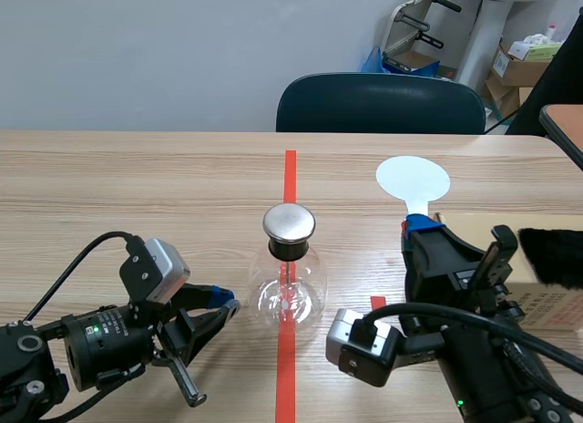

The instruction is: Do the electroscope experiment

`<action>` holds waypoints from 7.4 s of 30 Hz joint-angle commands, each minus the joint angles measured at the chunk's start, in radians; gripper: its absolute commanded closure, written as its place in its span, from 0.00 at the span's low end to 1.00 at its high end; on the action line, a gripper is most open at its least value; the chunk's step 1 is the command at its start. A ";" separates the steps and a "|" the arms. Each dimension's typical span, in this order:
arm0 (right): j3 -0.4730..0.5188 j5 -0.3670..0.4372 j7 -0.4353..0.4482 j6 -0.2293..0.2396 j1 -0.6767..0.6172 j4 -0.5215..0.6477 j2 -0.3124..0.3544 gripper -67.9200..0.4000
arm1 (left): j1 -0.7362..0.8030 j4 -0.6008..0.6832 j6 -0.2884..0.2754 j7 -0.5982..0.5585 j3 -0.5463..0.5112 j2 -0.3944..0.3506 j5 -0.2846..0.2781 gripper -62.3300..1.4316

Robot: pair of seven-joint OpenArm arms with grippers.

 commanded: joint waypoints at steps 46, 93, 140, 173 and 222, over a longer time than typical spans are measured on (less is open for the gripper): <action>0.002 -0.004 0.000 -0.011 0.011 0.012 0.000 0.98 | -0.005 0.018 -0.006 -0.013 -0.001 0.005 -0.007 0.82; 0.002 -0.004 0.416 -0.011 0.011 0.012 0.000 0.98 | -0.005 0.018 -0.002 -0.013 -0.001 0.008 -0.007 0.82; 0.003 -0.004 -0.080 -0.011 0.011 0.012 0.000 0.98 | -0.005 0.018 -0.002 -0.011 -0.001 0.008 -0.007 0.82; 0.003 -0.004 0.470 -0.007 0.011 0.012 0.000 0.98 | -0.005 0.018 -0.002 -0.010 -0.001 0.008 -0.007 0.82; 0.003 -0.004 -0.065 -0.007 0.011 0.012 0.003 0.98 | -0.005 0.018 -0.002 -0.011 -0.001 0.008 -0.007 0.82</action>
